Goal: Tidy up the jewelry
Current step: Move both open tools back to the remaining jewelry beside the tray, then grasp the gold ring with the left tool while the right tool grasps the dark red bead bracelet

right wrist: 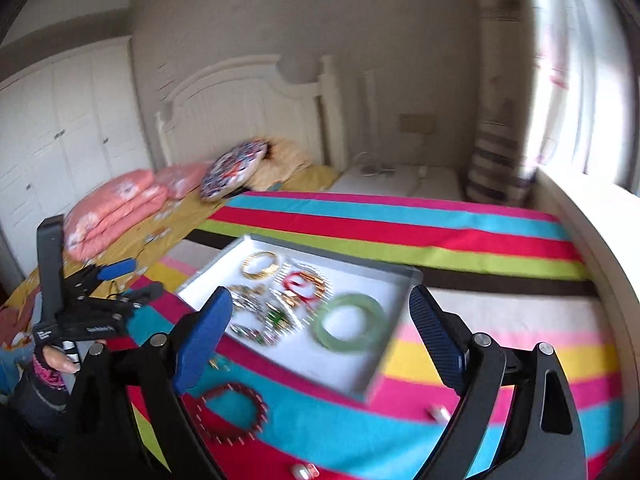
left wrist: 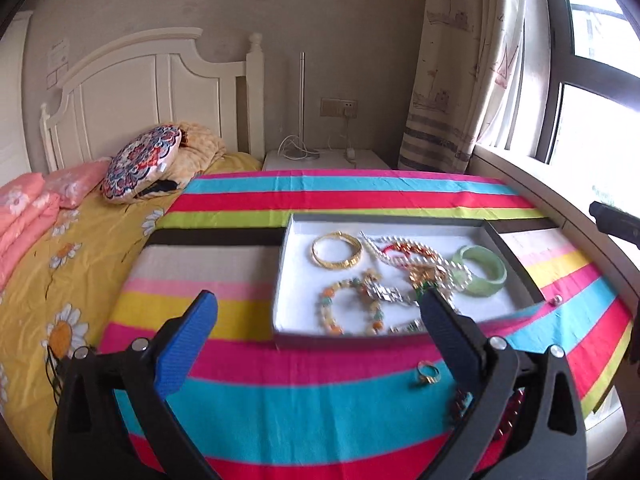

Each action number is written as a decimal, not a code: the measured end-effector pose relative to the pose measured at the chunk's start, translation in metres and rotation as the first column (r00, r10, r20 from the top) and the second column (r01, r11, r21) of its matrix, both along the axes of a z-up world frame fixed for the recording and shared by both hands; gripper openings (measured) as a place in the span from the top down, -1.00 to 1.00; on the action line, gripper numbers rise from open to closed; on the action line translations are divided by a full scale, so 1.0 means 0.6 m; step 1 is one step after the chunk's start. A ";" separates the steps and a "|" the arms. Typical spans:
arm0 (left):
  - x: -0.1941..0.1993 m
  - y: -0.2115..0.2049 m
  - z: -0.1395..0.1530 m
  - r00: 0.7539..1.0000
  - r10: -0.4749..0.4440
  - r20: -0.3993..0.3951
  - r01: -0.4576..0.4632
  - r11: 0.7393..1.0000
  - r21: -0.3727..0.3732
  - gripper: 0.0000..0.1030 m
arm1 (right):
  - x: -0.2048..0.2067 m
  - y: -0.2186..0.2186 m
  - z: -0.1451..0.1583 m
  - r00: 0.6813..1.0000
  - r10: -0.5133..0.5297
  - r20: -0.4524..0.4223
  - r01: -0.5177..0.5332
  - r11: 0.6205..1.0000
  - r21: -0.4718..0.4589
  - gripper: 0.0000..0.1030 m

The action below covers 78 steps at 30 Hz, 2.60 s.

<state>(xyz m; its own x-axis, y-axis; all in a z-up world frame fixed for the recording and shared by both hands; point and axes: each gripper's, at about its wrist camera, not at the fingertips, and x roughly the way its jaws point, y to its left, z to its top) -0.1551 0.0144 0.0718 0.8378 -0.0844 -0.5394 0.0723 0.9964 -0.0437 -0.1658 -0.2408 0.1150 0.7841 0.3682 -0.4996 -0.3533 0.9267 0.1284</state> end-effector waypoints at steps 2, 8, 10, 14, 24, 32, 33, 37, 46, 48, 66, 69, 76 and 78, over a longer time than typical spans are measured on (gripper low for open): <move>-0.016 -0.005 -0.011 1.000 -0.013 -0.014 0.012 1.000 -0.007 -0.95 | -0.031 -0.031 -0.017 0.999 -0.053 -0.005 0.053 0.998 0.022 -0.68; -0.071 -0.036 -0.044 0.997 -0.066 -0.028 0.067 0.997 0.036 -0.95 | -0.099 -0.089 -0.080 0.990 -0.136 -0.033 0.137 0.990 0.039 -0.68; -0.086 -0.044 -0.053 0.996 -0.084 -0.035 0.085 0.996 0.024 -0.95 | -0.112 -0.098 -0.103 0.986 -0.154 -0.061 0.157 0.987 0.036 -0.68; -0.097 -0.067 -0.068 0.990 -0.130 -0.062 0.131 0.991 0.014 -0.95 | -0.126 -0.101 -0.137 0.984 -0.150 -0.098 0.158 0.984 0.078 -0.68; -0.094 -0.114 -0.099 0.976 -0.184 -0.121 0.191 0.980 0.054 -0.95 | -0.138 -0.026 -0.160 0.995 -0.026 -0.101 0.033 0.997 0.067 -0.68; -0.085 -0.049 -0.092 0.995 -0.043 -0.089 0.055 0.989 0.138 -0.95 | -0.148 0.113 -0.162 0.975 0.202 -0.097 -0.206 0.978 -0.030 -0.66; -0.084 -0.031 -0.091 0.996 -0.019 -0.093 0.031 0.992 0.124 -0.95 | -0.145 0.140 -0.162 0.966 0.235 -0.105 -0.242 0.969 -0.057 -0.57; -0.087 0.031 -0.084 0.995 0.058 -0.086 -0.051 0.996 0.078 -0.95 | -0.116 0.205 -0.165 0.954 0.257 -0.152 -0.276 0.954 -0.116 -0.19; -0.099 0.045 -0.087 0.995 0.020 -0.094 -0.015 0.998 0.056 -0.95 | -0.081 0.264 -0.196 0.946 0.229 -0.229 -0.286 0.922 -0.259 0.50; -0.093 0.032 -0.090 0.992 -0.033 -0.123 0.036 0.999 0.023 -0.95 | -0.083 0.255 -0.198 0.945 0.233 -0.230 -0.292 0.916 -0.274 0.66; 0.021 -0.143 -0.124 0.905 -0.315 -0.286 0.337 0.941 0.030 -0.06 | -0.100 0.133 -0.203 0.957 0.189 -0.219 -0.222 0.965 -0.142 0.72; 0.032 -0.147 -0.125 0.899 -0.317 -0.301 0.353 0.933 0.071 0.05 | -0.100 0.127 -0.203 0.956 0.196 -0.217 -0.224 0.968 -0.113 0.72; 0.035 -0.143 -0.122 0.877 -0.362 -0.315 0.410 0.907 0.099 0.63 | -0.100 0.126 -0.203 0.957 0.197 -0.214 -0.225 0.968 -0.113 0.71; 0.030 -0.141 -0.122 0.877 -0.367 -0.309 0.413 0.905 0.097 0.63 | -0.100 0.127 -0.203 0.957 0.196 -0.214 -0.224 0.968 -0.115 0.71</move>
<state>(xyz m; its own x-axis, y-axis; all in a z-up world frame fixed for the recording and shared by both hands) -0.1372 -0.0701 -0.0014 0.5681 -0.2691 -0.7777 0.4647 0.8849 0.0333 -0.2256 -0.1648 -0.0066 0.5760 0.4310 -0.6945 -0.5216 0.8480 0.0937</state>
